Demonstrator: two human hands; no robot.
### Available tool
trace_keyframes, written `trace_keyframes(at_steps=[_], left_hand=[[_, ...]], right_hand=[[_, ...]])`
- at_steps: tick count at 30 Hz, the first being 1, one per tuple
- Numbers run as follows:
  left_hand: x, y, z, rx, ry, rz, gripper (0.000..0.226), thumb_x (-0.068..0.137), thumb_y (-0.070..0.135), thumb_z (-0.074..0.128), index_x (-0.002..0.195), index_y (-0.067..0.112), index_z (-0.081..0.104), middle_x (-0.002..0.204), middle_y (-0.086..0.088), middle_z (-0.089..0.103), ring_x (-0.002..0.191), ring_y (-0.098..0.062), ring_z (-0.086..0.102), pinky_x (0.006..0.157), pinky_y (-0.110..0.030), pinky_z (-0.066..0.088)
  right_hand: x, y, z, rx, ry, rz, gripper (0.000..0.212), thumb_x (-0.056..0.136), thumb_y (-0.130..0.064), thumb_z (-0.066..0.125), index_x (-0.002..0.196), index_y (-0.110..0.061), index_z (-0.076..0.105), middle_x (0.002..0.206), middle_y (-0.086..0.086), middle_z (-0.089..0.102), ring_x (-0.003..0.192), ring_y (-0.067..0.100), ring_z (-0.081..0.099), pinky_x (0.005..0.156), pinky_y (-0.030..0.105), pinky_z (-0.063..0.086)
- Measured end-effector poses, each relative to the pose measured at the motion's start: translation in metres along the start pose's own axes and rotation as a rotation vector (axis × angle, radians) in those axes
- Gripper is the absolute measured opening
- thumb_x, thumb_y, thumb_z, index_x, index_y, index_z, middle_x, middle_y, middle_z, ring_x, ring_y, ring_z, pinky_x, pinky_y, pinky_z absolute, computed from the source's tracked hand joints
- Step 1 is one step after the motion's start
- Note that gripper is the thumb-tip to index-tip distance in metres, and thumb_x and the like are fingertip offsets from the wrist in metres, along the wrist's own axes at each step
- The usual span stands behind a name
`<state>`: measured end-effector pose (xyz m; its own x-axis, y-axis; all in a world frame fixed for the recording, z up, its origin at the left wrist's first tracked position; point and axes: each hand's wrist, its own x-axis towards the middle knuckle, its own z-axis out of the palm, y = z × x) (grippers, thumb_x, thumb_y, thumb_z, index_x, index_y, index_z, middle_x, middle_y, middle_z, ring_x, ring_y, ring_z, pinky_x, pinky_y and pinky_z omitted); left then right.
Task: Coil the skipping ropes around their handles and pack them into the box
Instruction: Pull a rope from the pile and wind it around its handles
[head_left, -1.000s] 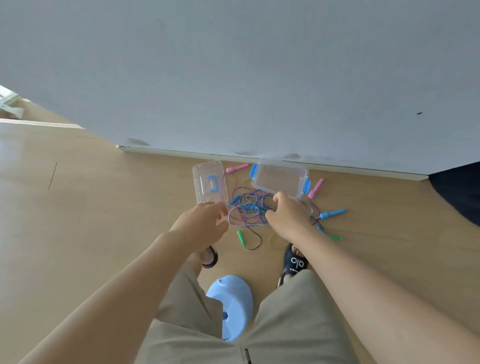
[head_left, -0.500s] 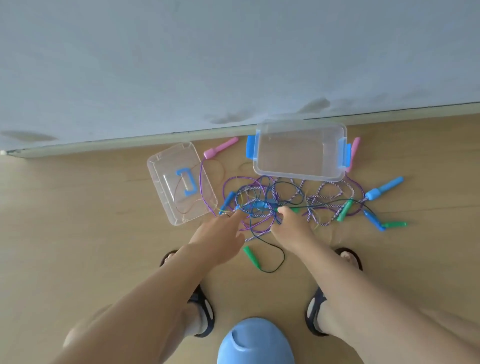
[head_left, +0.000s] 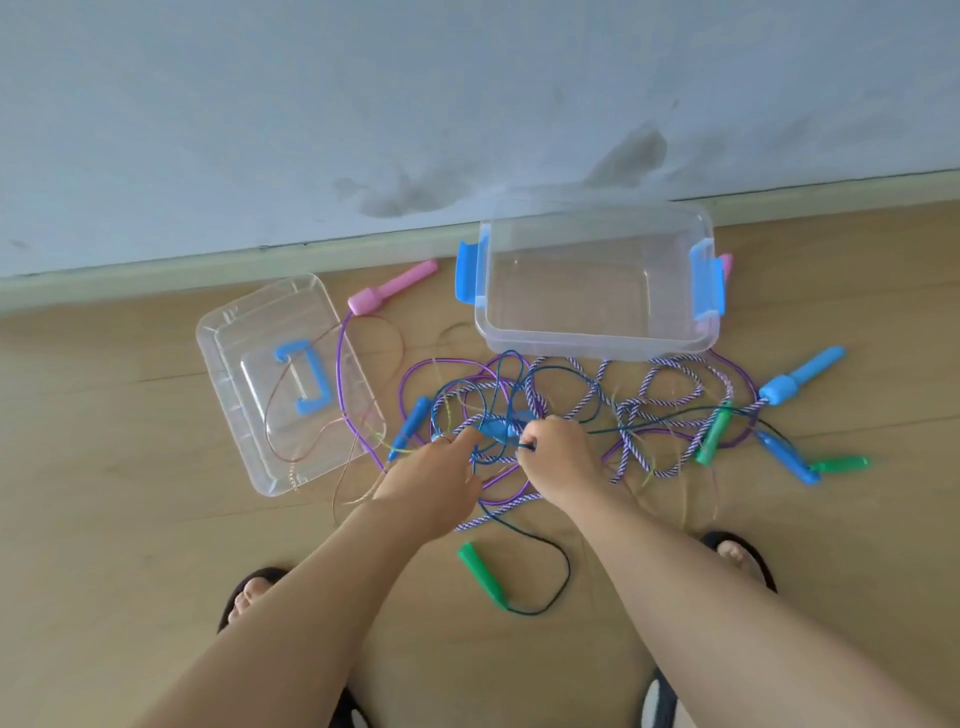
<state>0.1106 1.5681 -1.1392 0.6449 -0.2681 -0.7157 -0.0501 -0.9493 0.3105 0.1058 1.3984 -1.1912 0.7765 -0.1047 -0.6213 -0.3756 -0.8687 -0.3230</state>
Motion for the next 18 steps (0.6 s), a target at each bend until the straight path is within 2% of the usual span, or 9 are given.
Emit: trace_keyframes(at_steps=[1, 3, 6, 8, 10, 12, 13, 15, 18], left_hand=[[-0.003, 0.001, 0.000, 0.004, 0.014, 0.003, 0.036, 0.098, 0.033, 0.043, 0.133, 0.026, 0.038, 0.119, -0.003, 0.057, 0.103, -0.031, 0.061, 0.087, -0.046, 0.052], [-0.011, 0.003, -0.006, 0.006, 0.034, 0.006, 0.039, 0.097, 0.032, 0.045, 0.135, 0.027, 0.037, 0.120, -0.002, 0.056, 0.103, -0.030, 0.060, 0.086, -0.045, 0.052], [-0.028, 0.010, -0.024, 0.010, 0.091, 0.035, 0.048, 0.095, 0.030, 0.048, 0.141, 0.031, 0.032, 0.124, -0.002, 0.055, 0.104, -0.030, 0.058, 0.086, -0.044, 0.052], [-0.046, 0.020, -0.040, 0.009, 0.147, 0.071, 0.052, 0.094, 0.030, 0.051, 0.142, 0.031, 0.032, 0.128, -0.002, 0.054, 0.107, -0.028, 0.057, 0.086, -0.042, 0.052], [-0.067, 0.033, -0.055, 0.001, 0.204, 0.128, 0.062, 0.091, 0.028, 0.055, 0.146, 0.034, 0.027, 0.131, -0.002, 0.050, 0.108, -0.026, 0.056, 0.083, -0.041, 0.052], [-0.087, 0.046, -0.071, -0.017, 0.280, 0.207, 0.071, 0.088, 0.027, 0.060, 0.148, 0.037, 0.023, 0.136, -0.001, 0.045, 0.107, -0.026, 0.056, 0.081, -0.041, 0.052], [-0.095, 0.051, -0.078, -0.036, 0.314, 0.241, 0.073, 0.087, 0.027, 0.062, 0.148, 0.038, 0.023, 0.137, -0.001, 0.045, 0.107, -0.025, 0.056, 0.081, -0.040, 0.051], [-0.111, 0.060, -0.091, -0.096, 0.364, 0.301, 0.075, 0.084, 0.028, 0.067, 0.145, 0.041, 0.026, 0.131, -0.001, 0.052, 0.107, -0.023, 0.058, 0.085, -0.040, 0.050], [-0.139, 0.070, -0.107, -0.191, 0.454, 0.356, 0.075, 0.079, 0.036, 0.071, 0.141, 0.041, 0.028, 0.129, 0.003, 0.056, 0.108, -0.019, 0.061, 0.090, -0.041, 0.050]], right_hand=[[-0.002, -0.001, -0.002, 0.000, 0.023, -0.008, 0.014, 0.089, -0.017, 0.053, 0.085, -0.018, 0.066, 0.089, 0.003, 0.068, 0.091, 0.028, 0.063, 0.074, 0.038, 0.052], [-0.009, -0.005, -0.009, 0.088, 0.014, 0.012, 0.016, 0.090, -0.017, 0.050, 0.074, -0.016, 0.054, 0.076, 0.002, 0.063, 0.078, 0.026, 0.060, 0.066, 0.037, 0.049], [-0.031, -0.017, -0.031, 0.252, 0.009, -0.016, 0.019, 0.090, -0.017, 0.049, 0.071, -0.014, 0.044, 0.068, 0.003, 0.052, 0.065, 0.023, 0.048, 0.058, 0.035, 0.036], [-0.053, -0.029, -0.056, 0.349, 0.005, -0.058, 0.021, 0.089, -0.018, 0.049, 0.071, -0.015, 0.040, 0.065, 0.004, 0.046, 0.060, 0.022, 0.049, 0.055, 0.034, 0.032], [-0.078, -0.042, -0.085, 0.451, -0.020, -0.103, 0.018, 0.085, -0.021, 0.053, 0.072, -0.016, 0.041, 0.063, 0.005, 0.049, 0.056, 0.022, 0.062, 0.056, 0.036, 0.042], [-0.102, -0.055, -0.114, 0.463, -0.020, -0.162, 0.016, 0.079, -0.021, 0.059, 0.073, -0.017, 0.044, 0.063, 0.003, 0.053, 0.049, 0.020, 0.062, 0.060, 0.042, 0.052], [-0.113, -0.060, -0.129, 0.448, -0.014, -0.194, 0.016, 0.078, -0.018, 0.060, 0.074, -0.017, 0.045, 0.066, 0.003, 0.053, 0.047, 0.019, 0.058, 0.056, 0.040, 0.052], [-0.139, -0.071, -0.156, 0.424, -0.011, -0.266, 0.012, 0.079, -0.011, 0.061, 0.081, -0.014, 0.049, 0.073, 0.003, 0.051, 0.046, 0.019, 0.051, 0.043, 0.029, 0.045], [-0.178, -0.081, -0.190, 0.364, -0.017, -0.345, 0.017, 0.081, -0.009, 0.061, 0.098, -0.007, 0.059, 0.077, 0.002, 0.053, 0.051, 0.019, 0.047, 0.040, 0.022, 0.037]])
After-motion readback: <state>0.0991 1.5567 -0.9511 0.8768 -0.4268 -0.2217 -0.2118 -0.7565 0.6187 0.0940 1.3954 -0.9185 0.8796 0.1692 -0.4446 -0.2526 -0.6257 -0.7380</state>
